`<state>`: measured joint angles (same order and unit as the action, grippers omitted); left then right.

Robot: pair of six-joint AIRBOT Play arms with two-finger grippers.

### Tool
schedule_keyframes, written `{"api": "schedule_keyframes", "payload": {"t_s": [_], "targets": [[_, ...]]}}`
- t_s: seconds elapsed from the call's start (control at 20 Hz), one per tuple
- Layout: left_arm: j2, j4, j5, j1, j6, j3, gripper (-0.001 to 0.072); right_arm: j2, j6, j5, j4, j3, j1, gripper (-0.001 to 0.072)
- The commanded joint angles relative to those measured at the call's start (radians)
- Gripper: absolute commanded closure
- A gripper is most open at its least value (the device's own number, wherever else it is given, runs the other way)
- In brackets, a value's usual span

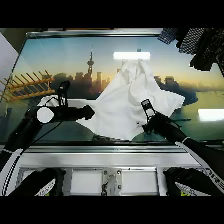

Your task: Fold the clothes and pants, and hang the long-sleeved shirts on hangers.

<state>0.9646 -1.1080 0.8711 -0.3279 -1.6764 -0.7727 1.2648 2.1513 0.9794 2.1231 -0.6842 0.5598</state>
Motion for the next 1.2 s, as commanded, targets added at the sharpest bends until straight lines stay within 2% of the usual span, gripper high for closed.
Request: {"api": "schedule_keyframes", "payload": {"t_s": [0.0, 0.05, 0.25, 0.4, 0.55, 0.75, 1.05, 1.15], "targets": [[0.001, 0.001, 0.0, -0.001, -0.016, 0.04, 0.0116, -0.012, 0.0, 0.007, -0.046, -0.004, -0.027, 0.0694], [0.001, 0.002, -0.006, -0.001, -0.042, 0.066, 0.0116, -0.027, -0.011, 0.035, -0.085, -0.018, -0.027, 0.0694], [0.001, 0.002, -0.076, -0.084, -0.099, 0.106, 0.0116, -0.142, -0.177, 0.172, -0.334, -0.155, -0.027, 0.0695], [0.012, 0.0, -0.214, -0.224, -0.17, 0.099, 0.0116, -0.223, -0.192, 0.254, -0.451, -0.291, -0.024, 0.0695], [0.13, 0.001, -0.225, -0.349, -0.183, 0.013, 0.0116, -0.285, -0.192, 0.311, -0.504, -0.383, -0.014, 0.0695], [0.313, 0.001, -0.222, -0.459, -0.183, -0.16, 0.0116, -0.346, -0.184, 0.319, -0.525, -0.405, -0.002, 0.0695], [0.46, -0.002, -0.179, -0.519, -0.191, -0.321, 0.0116, -0.354, -0.185, 0.331, -0.532, -0.405, -0.002, 0.0695], [0.48, -0.042, -0.161, -0.519, -0.256, -0.321, 0.0116, -0.354, -0.185, 0.331, -0.532, -0.405, -0.002, 0.0695]]}}
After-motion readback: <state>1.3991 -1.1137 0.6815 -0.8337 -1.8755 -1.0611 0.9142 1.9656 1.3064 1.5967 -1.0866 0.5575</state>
